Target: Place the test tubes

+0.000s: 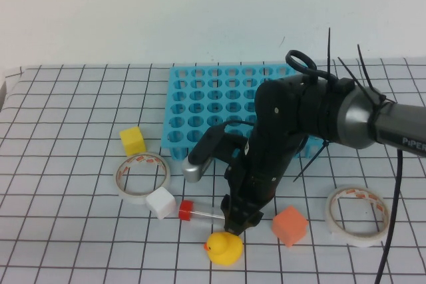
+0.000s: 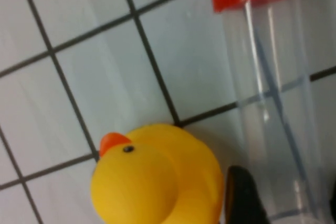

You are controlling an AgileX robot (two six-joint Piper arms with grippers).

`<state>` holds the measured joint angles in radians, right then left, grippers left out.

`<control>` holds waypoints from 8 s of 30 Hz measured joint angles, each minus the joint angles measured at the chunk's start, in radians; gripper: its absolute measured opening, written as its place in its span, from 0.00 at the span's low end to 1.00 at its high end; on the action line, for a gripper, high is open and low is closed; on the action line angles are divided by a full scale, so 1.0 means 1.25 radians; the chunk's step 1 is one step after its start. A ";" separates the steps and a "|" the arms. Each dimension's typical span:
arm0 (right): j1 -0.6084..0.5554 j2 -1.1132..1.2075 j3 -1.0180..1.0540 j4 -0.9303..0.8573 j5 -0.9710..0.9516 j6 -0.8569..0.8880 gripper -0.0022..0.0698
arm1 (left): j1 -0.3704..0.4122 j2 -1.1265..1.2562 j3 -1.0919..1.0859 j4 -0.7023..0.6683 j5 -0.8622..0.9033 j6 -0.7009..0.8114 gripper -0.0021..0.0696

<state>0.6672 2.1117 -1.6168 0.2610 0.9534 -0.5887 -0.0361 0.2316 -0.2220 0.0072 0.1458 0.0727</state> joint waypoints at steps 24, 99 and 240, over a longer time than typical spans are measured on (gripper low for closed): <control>0.000 -0.041 -0.093 -0.001 0.064 0.035 0.35 | 0.000 0.000 0.000 0.005 -0.001 0.003 0.03; 0.350 -0.511 0.773 -0.144 -1.433 0.229 0.35 | -0.354 0.004 -0.070 0.245 -0.192 -0.517 0.08; 0.372 -1.546 0.891 -0.624 -0.021 0.942 0.04 | -0.369 0.795 -0.440 -0.237 -0.437 0.024 0.42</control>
<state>1.1328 0.1786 -0.5024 -0.5188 0.9272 0.5888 -0.4969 1.2253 -0.7719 -0.2892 -0.4003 0.1028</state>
